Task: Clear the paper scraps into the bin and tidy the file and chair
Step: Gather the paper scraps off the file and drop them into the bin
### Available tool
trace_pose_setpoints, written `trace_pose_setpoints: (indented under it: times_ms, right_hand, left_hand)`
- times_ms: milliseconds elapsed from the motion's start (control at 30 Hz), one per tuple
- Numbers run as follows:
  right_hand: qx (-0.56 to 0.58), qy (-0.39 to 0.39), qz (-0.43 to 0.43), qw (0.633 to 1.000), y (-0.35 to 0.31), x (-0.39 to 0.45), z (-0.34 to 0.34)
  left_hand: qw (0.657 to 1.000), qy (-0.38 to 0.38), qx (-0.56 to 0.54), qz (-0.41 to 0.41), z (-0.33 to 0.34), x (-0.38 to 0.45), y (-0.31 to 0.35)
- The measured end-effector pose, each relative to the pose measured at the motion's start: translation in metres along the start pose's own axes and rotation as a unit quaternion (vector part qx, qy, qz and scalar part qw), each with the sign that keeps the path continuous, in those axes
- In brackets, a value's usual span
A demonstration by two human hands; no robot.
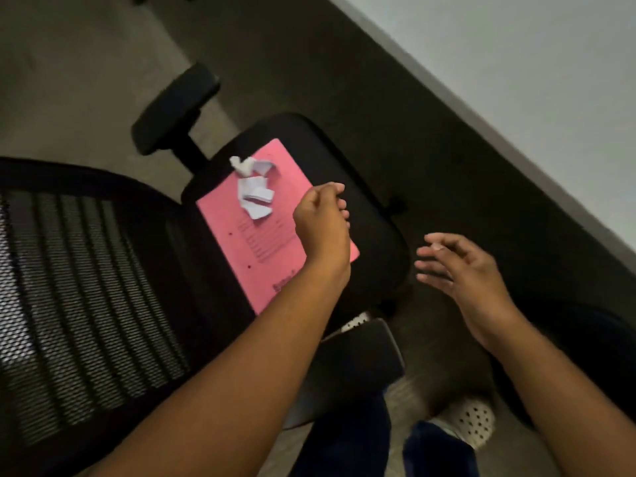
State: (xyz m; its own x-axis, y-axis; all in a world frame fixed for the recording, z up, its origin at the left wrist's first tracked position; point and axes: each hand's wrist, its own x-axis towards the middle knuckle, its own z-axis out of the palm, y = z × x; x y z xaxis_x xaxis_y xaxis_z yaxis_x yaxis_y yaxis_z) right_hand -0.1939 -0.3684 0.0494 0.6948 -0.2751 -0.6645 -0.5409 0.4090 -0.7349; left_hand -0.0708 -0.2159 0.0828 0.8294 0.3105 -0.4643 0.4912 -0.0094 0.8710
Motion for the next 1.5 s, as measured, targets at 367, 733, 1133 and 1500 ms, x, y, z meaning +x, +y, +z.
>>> trace_pose_setpoints:
  times_ms: [367,733,1133,1500]
  right_hand:
    - [-0.307,-0.118,-0.135,0.935,-0.014,0.074,0.159]
    - [-0.757,-0.258,-0.316,0.510,-0.088,0.202,0.338]
    - [-0.767,-0.327,-0.328,0.445,-0.051,0.203,0.352]
    - [-0.661,-0.226,-0.273,0.661,-0.009,0.198,0.311]
  left_hand:
    - [0.917,0.110,0.381,0.035,-0.105,0.152,-0.040]
    - [0.821,-0.018,0.561,0.104,-0.103,0.212,-0.038]
    - [0.890,0.031,0.422,0.169,-0.126,0.194,-0.073]
    - [0.957,0.182,0.224,0.033,-0.133,0.168,-0.079]
